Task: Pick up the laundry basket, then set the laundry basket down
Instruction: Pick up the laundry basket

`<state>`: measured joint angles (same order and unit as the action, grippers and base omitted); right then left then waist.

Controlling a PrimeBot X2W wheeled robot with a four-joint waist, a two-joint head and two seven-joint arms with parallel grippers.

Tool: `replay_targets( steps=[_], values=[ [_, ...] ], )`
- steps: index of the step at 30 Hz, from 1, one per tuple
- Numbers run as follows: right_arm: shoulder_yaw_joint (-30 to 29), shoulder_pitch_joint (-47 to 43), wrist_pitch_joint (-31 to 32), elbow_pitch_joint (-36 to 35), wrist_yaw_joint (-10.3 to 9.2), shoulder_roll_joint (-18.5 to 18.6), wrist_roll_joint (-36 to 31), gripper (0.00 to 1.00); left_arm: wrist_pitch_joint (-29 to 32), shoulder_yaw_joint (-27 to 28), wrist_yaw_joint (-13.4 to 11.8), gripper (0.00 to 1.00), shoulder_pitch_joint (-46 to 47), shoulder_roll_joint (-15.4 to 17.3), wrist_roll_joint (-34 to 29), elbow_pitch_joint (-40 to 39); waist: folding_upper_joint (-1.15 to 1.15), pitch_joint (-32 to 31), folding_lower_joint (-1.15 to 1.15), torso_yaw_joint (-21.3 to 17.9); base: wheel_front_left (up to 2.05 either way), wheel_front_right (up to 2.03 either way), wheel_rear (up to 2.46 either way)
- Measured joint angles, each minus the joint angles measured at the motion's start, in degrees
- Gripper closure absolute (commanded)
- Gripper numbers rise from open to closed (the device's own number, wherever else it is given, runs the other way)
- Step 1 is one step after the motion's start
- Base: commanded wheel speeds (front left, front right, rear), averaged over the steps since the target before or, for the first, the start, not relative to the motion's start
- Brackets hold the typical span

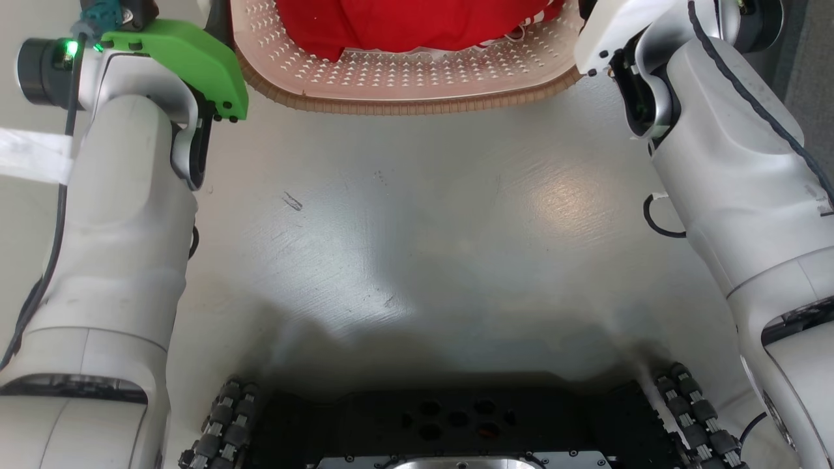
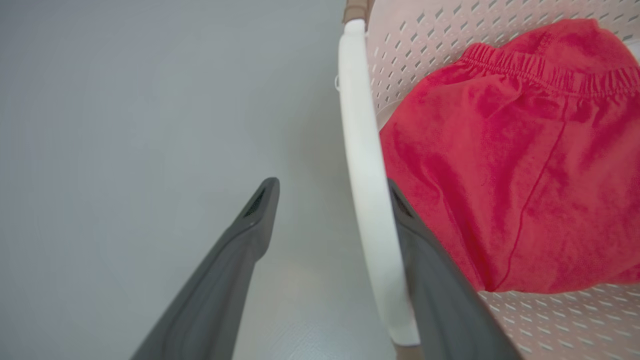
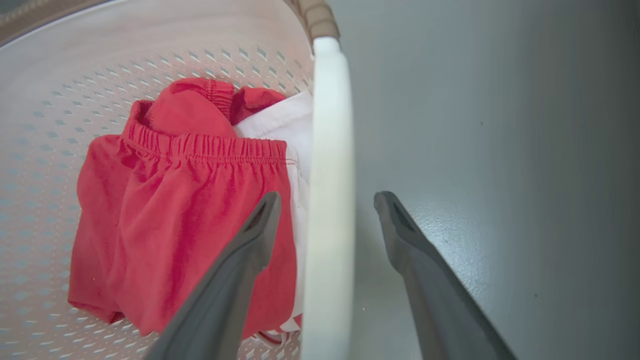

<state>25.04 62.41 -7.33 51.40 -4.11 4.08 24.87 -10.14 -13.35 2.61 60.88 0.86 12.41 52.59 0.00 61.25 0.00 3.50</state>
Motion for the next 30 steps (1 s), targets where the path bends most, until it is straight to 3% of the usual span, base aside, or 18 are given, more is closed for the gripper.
replay_targets(
  steps=[8, 12, 14, 16, 17, 18, 20, 21, 30],
  values=[
    [1.67, 1.55, 0.00, 1.49, -0.01, 0.00, 1.11, 0.00, 0.00, -1.60, 0.44, 0.00, 1.72, -0.01, 1.24, 1.83, 0.00, 0.29, 0.00, -0.03, 0.00, 0.00, 0.00],
    [2.69, 2.20, 0.01, 2.27, -0.01, 0.01, 2.64, 0.10, 0.03, -2.68, 0.91, 0.00, 2.24, -0.01, 2.18, 2.69, 0.00, 0.45, 0.00, -0.27, 0.00, 0.00, 0.00],
    [3.21, 2.35, 0.01, 2.53, -0.01, 0.01, 3.18, 0.51, 0.07, -3.27, 0.96, 0.00, 2.63, -0.01, 3.01, 2.93, 0.00, 0.53, 0.00, -0.41, 0.00, 0.00, 0.00],
    [3.65, 2.53, 0.01, 2.79, -0.02, 0.01, 3.60, 0.51, 0.07, -3.54, 0.98, 0.27, 3.02, -0.01, 3.60, 3.27, 0.00, 0.62, 0.00, -0.55, 0.00, 0.00, 0.00],
    [3.87, 2.64, 0.01, 2.88, -0.02, 0.02, 3.87, 0.64, 0.07, -3.63, 0.98, 0.60, 3.20, -0.01, 3.80, 3.45, 0.00, 0.67, 0.00, -0.61, 0.00, 0.00, 0.00],
    [4.14, 2.75, 0.01, 2.93, -0.02, 0.01, 4.01, 0.68, 0.05, -3.70, 0.98, 0.97, 3.31, -0.01, 4.16, 3.59, 0.00, 0.70, 0.00, -0.68, 0.00, 0.00, 0.00],
    [4.74, 2.99, -0.02, 3.00, -0.03, -0.03, 4.20, 0.85, 0.04, -3.94, 0.98, 1.00, 3.49, -0.01, 4.75, 3.98, 0.00, 0.77, 0.00, -0.82, 0.00, 0.00, 0.00],
    [4.90, 3.15, -0.03, 3.04, -0.18, -0.14, 4.47, 1.00, 0.02, -4.12, 0.99, 1.00, 3.52, -0.01, 5.02, 4.14, 0.00, 0.80, 0.00, -0.88, 0.00, 0.00, 0.00],
    [6.53, 3.93, -1.24, 4.87, -1.03, -0.51, 6.24, 1.00, -0.71, -5.45, 1.41, 1.00, 4.14, -0.71, 6.78, 5.41, 0.00, 0.56, 0.00, -1.24, 0.00, 0.00, 0.00]
  ],
)
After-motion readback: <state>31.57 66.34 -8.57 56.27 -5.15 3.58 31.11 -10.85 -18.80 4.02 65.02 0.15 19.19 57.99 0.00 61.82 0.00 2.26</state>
